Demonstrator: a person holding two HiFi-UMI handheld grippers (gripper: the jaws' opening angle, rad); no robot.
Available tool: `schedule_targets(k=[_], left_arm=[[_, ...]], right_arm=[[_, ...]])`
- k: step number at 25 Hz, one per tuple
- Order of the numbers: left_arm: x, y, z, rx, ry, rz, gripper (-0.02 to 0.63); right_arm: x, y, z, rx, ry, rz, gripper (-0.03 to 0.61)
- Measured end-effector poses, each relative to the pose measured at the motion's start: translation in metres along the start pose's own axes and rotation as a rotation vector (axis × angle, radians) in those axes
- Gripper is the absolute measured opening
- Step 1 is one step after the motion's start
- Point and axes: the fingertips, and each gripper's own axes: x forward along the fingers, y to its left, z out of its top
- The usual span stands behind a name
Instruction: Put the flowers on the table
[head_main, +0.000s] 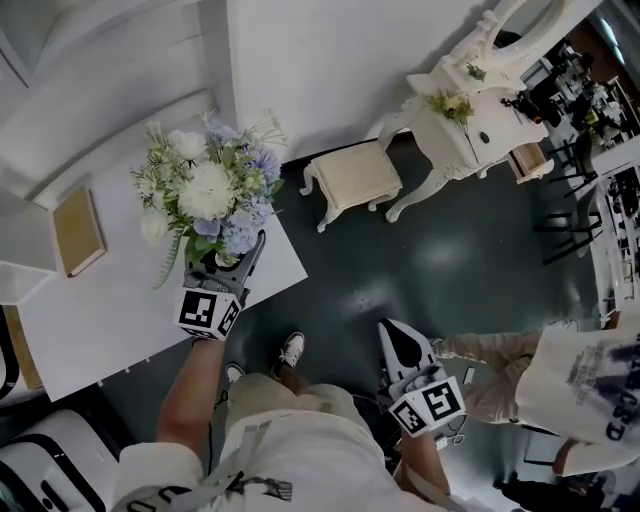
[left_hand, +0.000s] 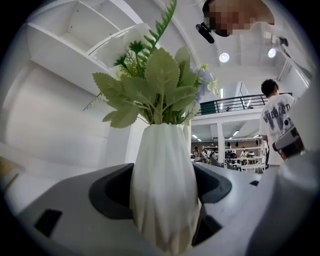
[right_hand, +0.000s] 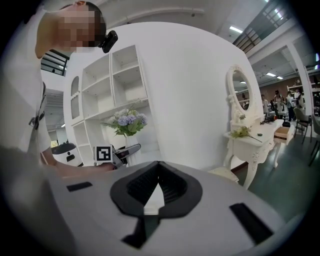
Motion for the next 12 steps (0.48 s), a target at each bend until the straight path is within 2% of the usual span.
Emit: schedule_targets(k=[5, 12], left_arm=[[0.024, 0.002, -0.018, -0.001, -0.004, -0.009, 0.357], [0.047, 0.001, -0.033, 0.038, 0.016, -0.031, 0.357]], right_arm=[[0.002, -0.017, -0.004, 0.002, 0.024, -0.036, 0.011], [0.016, -0.027, 0.01, -0.025, 0.022, -0.008, 0.011]])
